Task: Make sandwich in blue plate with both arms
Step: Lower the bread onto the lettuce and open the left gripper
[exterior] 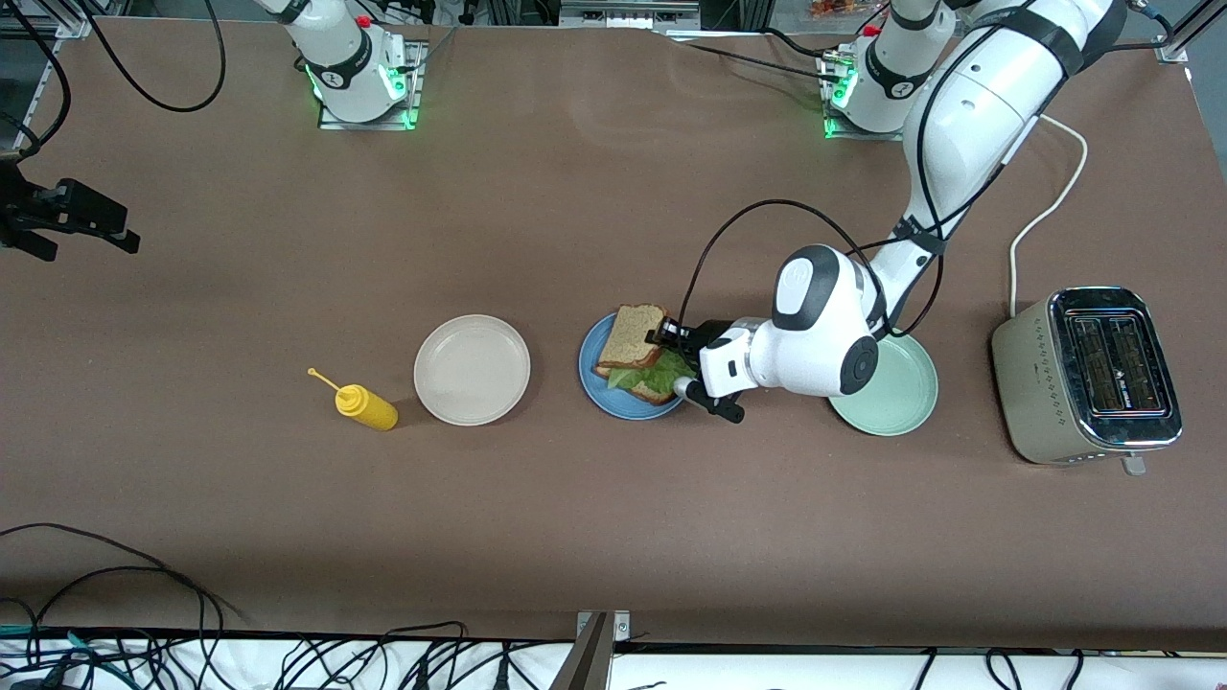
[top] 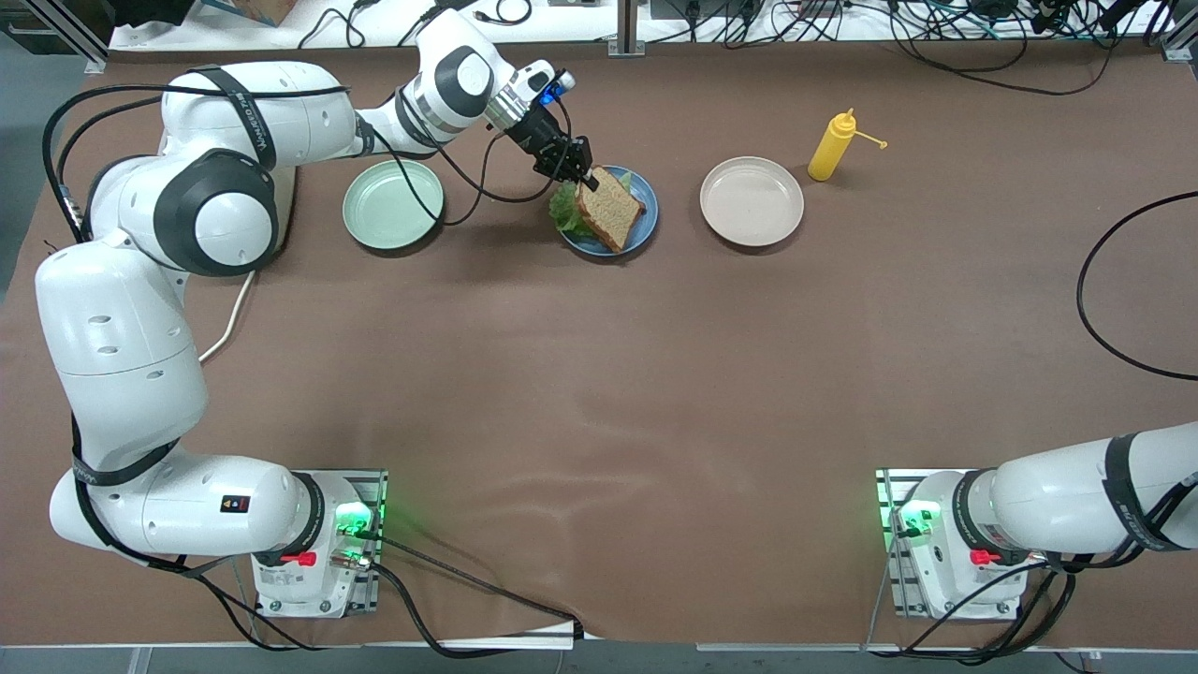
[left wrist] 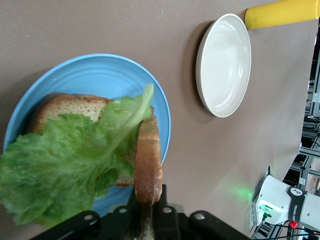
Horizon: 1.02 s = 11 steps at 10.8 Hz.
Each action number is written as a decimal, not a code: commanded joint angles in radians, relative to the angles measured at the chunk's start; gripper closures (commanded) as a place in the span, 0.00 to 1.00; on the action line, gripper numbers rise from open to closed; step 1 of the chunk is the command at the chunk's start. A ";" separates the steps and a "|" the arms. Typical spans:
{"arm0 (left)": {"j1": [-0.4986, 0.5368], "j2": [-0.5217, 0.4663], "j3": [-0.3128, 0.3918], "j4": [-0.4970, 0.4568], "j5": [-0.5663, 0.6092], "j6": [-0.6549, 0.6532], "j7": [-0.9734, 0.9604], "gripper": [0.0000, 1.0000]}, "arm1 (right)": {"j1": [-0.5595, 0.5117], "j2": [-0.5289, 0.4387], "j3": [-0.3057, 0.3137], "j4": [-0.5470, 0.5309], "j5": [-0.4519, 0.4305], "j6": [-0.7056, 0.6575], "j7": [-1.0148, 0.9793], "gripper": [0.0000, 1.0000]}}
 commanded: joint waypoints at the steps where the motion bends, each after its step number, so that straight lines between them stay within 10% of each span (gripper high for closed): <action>1: -0.010 0.009 0.016 0.028 -0.016 0.001 0.026 0.00 | -0.009 0.003 -0.004 0.029 -0.012 -0.024 -0.013 0.00; 11: 0.053 -0.072 0.025 0.113 0.301 -0.054 0.011 0.00 | -0.002 0.013 -0.024 0.046 -0.041 -0.020 -0.010 0.00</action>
